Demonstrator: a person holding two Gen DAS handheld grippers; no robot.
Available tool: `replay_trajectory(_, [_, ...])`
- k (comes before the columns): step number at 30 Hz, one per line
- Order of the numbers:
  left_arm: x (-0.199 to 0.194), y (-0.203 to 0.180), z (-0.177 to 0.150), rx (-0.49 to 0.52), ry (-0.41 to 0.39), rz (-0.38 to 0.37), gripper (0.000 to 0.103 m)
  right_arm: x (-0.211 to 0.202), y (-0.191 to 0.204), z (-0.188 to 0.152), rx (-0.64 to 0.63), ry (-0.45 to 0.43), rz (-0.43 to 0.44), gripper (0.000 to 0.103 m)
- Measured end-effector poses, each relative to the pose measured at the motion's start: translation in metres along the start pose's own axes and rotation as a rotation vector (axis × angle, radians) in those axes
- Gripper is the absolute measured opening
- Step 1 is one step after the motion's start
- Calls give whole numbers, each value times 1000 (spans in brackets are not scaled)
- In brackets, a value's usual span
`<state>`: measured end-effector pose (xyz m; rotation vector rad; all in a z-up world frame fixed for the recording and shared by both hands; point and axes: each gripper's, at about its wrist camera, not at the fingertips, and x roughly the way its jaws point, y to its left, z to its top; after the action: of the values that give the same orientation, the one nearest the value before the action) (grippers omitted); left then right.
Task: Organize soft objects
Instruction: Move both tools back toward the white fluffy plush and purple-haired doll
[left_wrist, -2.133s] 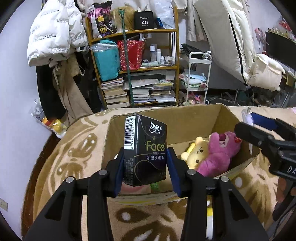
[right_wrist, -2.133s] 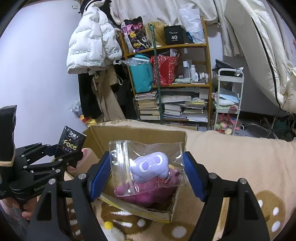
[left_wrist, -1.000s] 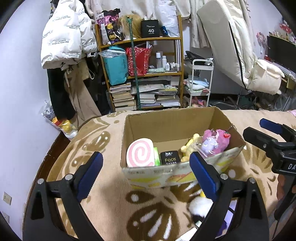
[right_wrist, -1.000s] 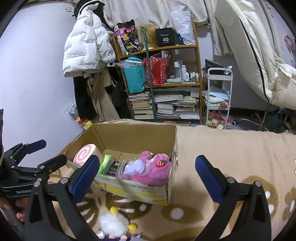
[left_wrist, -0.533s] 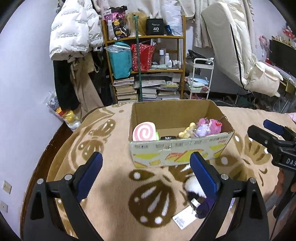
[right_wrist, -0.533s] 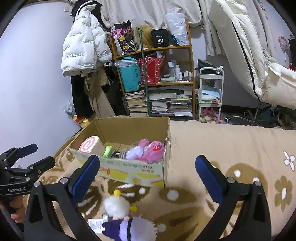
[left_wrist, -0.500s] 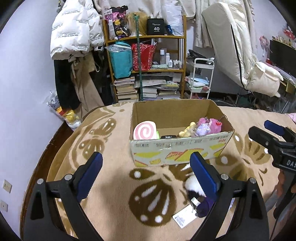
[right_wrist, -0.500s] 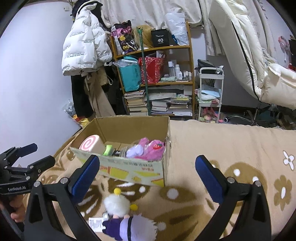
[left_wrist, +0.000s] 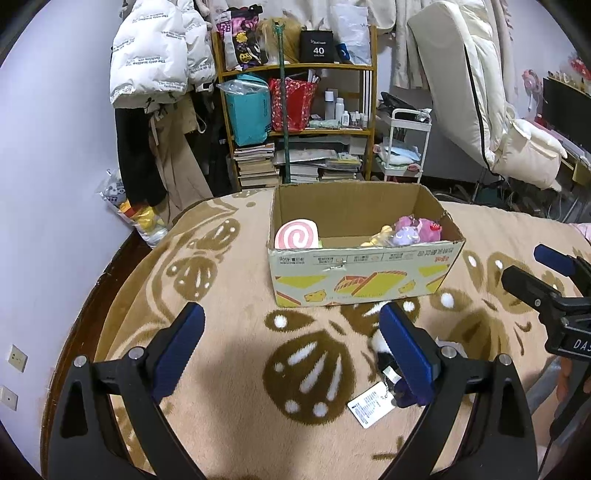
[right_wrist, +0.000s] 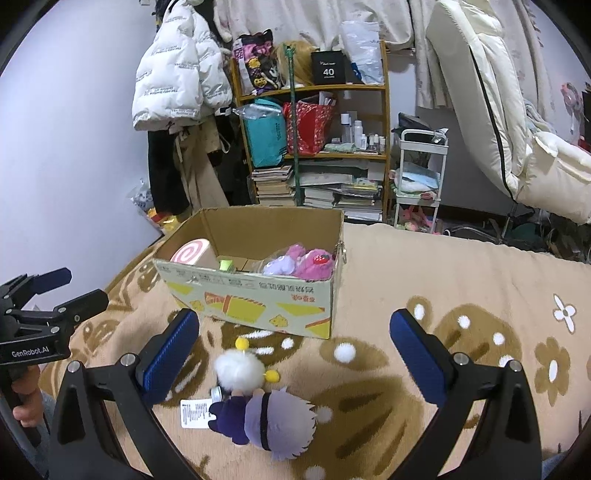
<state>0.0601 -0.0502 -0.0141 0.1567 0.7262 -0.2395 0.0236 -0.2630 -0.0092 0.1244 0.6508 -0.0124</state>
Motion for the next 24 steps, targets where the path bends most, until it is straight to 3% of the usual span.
replay_trajectory(16, [28, -5, -7, 10, 75, -29, 95, 30, -5, -12, 14, 153, 6, 103])
replay_trajectory(24, [48, -6, -12, -14, 151, -103, 95, 53, 1, -22, -13, 263, -12, 103])
